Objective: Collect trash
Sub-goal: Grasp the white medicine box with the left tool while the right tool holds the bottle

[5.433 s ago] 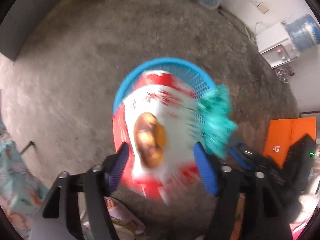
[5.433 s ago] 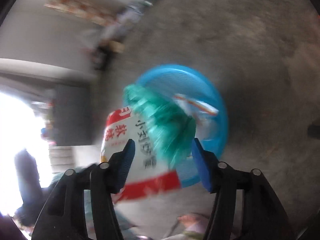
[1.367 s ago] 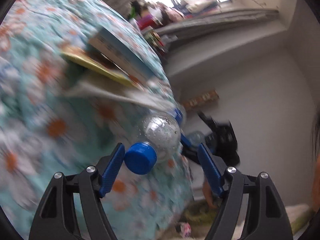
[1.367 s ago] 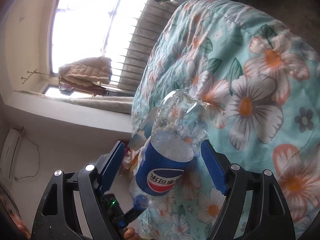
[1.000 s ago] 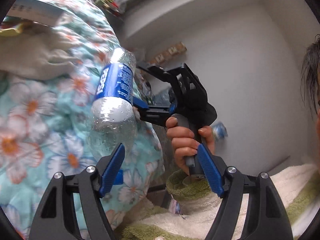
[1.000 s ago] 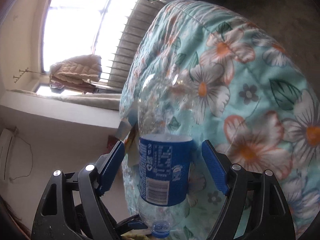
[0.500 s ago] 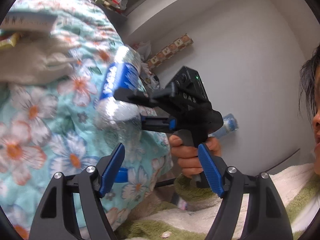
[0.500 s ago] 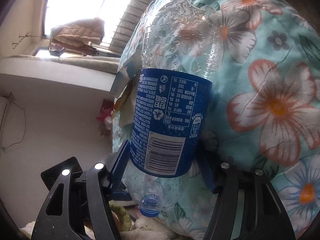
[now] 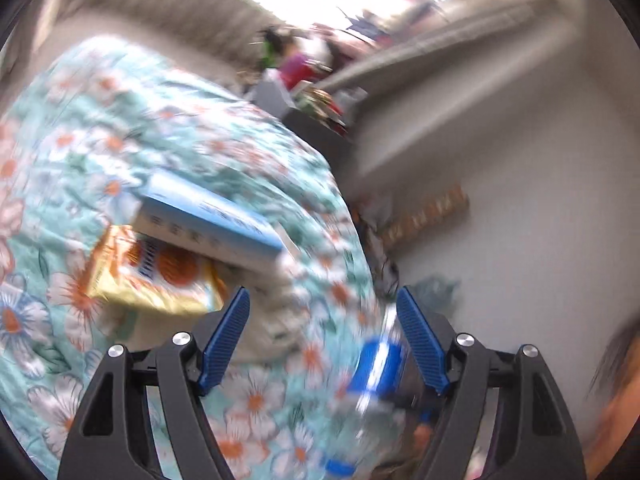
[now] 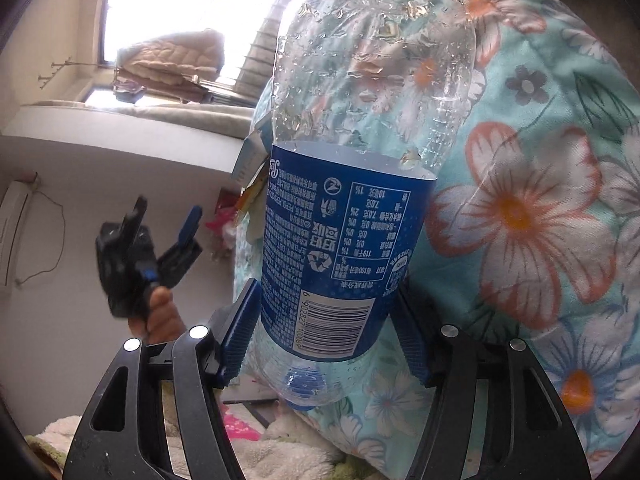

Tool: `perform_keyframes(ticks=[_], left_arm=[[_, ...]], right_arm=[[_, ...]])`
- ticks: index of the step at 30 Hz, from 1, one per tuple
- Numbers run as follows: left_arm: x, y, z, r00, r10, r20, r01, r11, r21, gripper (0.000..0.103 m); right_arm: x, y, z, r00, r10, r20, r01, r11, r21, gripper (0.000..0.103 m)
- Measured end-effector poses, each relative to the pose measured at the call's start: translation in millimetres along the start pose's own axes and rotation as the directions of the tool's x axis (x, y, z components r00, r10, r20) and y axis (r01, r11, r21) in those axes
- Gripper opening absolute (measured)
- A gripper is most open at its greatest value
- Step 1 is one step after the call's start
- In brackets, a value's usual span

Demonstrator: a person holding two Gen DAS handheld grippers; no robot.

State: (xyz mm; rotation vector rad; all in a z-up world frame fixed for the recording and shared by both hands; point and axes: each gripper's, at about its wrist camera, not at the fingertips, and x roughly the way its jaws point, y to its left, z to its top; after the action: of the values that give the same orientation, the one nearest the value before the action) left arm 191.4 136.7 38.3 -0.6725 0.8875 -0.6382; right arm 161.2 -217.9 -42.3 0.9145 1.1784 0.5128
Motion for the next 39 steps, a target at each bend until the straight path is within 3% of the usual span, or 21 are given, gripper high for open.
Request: perform_keyframes(ticks=[2, 5, 12, 17, 24, 28, 33, 39], left_arm=[[7.3, 19.8, 14.4, 1.0, 0.007, -0.006, -0.008, 0.991, -0.132, 0.073], [19.1, 39.8, 23.3, 1.0, -0.017, -0.026, 0.01, 0.966, -0.259, 0.073], [39.0, 64.2, 28.1, 0.999, 0.003, -0.047, -0.021, 0.923, -0.385, 0.072], [49.3, 76.4, 29.5, 0.998, 0.032, -0.062, -0.056, 0.892, -0.448, 0.064], [52.8, 85.8, 32.8, 0.995, 0.082, -0.05, -0.096, 0.871, -0.481, 0.061], [56.1, 85.8, 31.8, 0.993, 0.108, -0.055, -0.121, 0.872, -0.474, 0.051], [55.0, 92.7, 28.6, 0.993, 0.106, -0.047, -0.116, 0.863, -0.491, 0.043], [51.7, 95.6, 24.9, 0.994, 0.101, -0.031, -0.103, 0.867, -0.487, 0.041]], right_arm=[[-4.1, -5.5, 0.2, 1.0, 0.01, -0.001, -0.01, 1.0, 0.006, 0.06], [-7.6, -10.6, -1.6, 1.0, 0.022, -0.003, -0.022, 1.0, 0.009, 0.06], [-21.5, -26.9, -6.0, 0.999, 0.037, -0.011, -0.036, 0.999, 0.011, 0.06], [-15.1, -22.0, 0.9, 0.999, 0.042, -0.011, -0.042, 0.999, 0.013, 0.06], [-15.7, -24.8, -0.4, 0.999, 0.045, -0.007, -0.045, 0.999, 0.014, 0.06], [-15.1, -24.7, 0.0, 0.999, 0.044, -0.008, -0.044, 0.999, 0.014, 0.06], [-14.7, -24.5, 0.3, 0.999, 0.043, -0.008, -0.043, 0.999, 0.014, 0.06], [-15.0, -24.9, 0.7, 0.999, 0.043, -0.009, -0.043, 0.999, 0.014, 0.06]])
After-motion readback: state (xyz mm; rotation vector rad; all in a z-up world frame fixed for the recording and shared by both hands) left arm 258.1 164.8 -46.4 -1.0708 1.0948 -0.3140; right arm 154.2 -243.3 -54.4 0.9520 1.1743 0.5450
